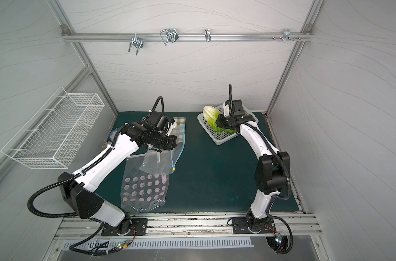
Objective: Put the chinese cabbages into a zipper bag and zip it
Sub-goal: Pick up the Chinese cabbage from the basket, then place the Chinese cabbage in the zipper food storage bag.
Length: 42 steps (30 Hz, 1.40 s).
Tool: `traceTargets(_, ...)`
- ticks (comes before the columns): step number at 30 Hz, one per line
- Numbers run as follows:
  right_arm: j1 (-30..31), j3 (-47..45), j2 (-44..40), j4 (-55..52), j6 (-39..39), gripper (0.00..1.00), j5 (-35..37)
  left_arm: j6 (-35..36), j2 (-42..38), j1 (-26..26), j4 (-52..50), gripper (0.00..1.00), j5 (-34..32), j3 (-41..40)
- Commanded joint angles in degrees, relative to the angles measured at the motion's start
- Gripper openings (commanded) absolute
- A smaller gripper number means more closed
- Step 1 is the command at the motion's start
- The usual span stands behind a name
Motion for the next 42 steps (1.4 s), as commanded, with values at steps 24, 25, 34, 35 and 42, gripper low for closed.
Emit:
traceTargets(24,14.77,-29.43,-33.46,-1.21,18.78,0.03,-32.71,-1.93,-2.18,1.71,12.10,0.00,2.22,-6.49)
traceTargets(25,15.04,-30.19,-33.02,-1.16,18.70,0.03,-32.35,-2.11,-2.35,1.75,12.24,0.00,2.39,-6.69)
traceTargets(34,15.47,-33.43,-29.35,-3.31,14.17,0.02,-28.57,0.50,-1.98,-3.66,9.05,0.00,0.85,-3.22)
traceTargets(35,15.47,-32.95,-28.94,-4.98,13.06,0.02,-27.36,1.23,-1.46,-5.13,8.11,0.00,0.19,-2.31)
traceTargets(42,15.47,-32.05,-27.30,-8.23,10.86,0.03,-25.23,1.83,1.03,-10.46,7.26,0.00,-0.04,-1.48)
